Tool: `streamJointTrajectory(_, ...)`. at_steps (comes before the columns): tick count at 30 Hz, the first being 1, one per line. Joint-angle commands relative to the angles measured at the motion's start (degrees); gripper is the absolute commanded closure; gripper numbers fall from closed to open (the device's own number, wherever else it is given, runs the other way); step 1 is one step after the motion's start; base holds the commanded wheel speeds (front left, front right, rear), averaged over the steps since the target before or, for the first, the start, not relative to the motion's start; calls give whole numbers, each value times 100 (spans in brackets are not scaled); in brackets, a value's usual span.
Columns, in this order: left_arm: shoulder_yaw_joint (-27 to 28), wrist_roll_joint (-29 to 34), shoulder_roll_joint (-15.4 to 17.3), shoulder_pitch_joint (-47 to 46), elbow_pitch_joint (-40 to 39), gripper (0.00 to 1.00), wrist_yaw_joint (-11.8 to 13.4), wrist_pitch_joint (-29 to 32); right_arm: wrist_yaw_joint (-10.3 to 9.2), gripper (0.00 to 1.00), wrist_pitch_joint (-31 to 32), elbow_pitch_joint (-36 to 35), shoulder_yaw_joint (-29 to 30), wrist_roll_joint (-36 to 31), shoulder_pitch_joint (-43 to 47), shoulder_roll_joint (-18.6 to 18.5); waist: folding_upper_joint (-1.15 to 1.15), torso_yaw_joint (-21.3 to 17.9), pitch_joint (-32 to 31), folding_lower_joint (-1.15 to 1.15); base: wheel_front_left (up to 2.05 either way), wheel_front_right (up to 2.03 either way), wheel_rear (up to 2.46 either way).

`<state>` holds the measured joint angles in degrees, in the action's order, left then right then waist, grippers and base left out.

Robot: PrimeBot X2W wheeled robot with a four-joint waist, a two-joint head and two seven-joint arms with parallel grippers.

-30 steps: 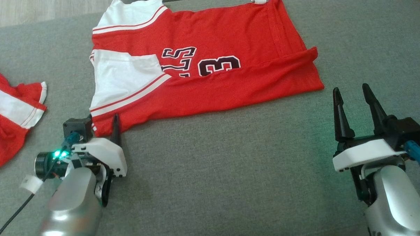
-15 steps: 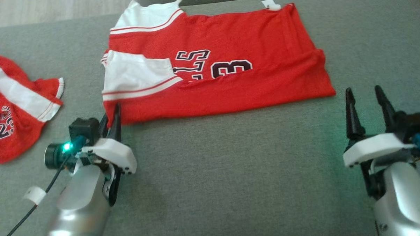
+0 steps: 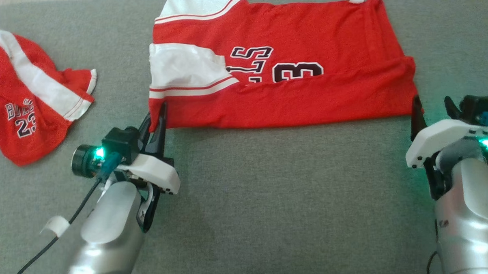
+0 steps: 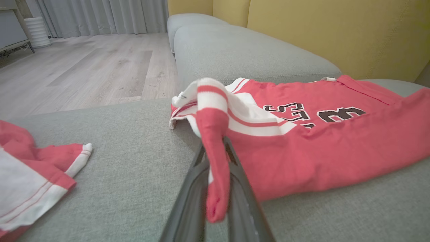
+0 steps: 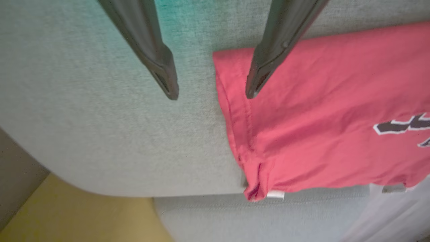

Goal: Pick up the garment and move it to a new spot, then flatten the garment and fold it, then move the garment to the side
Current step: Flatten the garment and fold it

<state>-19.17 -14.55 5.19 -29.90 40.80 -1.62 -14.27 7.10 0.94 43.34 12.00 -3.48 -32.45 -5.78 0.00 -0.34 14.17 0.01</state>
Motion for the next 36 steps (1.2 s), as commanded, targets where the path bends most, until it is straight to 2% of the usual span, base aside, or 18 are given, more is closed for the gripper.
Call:
streamJointTrajectory(1, 101, 45, 92, -108, -215, 100, -23, -51, 39, 0, 79, -11, -53, -107, -241, 76, 0, 66, 70, -1, 0, 0, 0)
streamJointTrajectory(8, -18, 66, 72, -126, -332, 100, -3, -25, 39, 0, 403, 746, 380, -420, -618, 158, 0, 183, 172, -1, 0, 0, 0)
streamJointTrajectory(9, -23, 62, 78, -124, -338, 100, 4, -25, 39, 27, 439, 856, 386, -403, -659, 177, 0, 187, 173, -1, 0, 0, 0)
streamJointTrajectory(10, -24, 56, 87, -120, -339, 100, 10, -25, 39, 100, 455, 953, 374, -369, -699, 194, 0, 187, 171, -1, 0, 0, 0)
streamJointTrajectory(15, -10, 36, 164, -77, -308, 100, 67, -26, 39, 100, 218, 1152, 361, -272, -809, 211, 0, 129, 102, -1, 0, 0, 0)
streamJointTrajectory(23, 21, -55, 277, 145, -212, 100, 135, -23, 39, 100, -411, 1070, 333, -58, -535, 6, 0, -60, -268, -1, 0, 0, 0)
streamJointTrajectory(36, -68, -231, 371, 896, -356, 100, 96, 123, 39, 100, -322, 624, 242, 352, 500, -22, 0, -192, -1082, -1, 0, 0, 0)
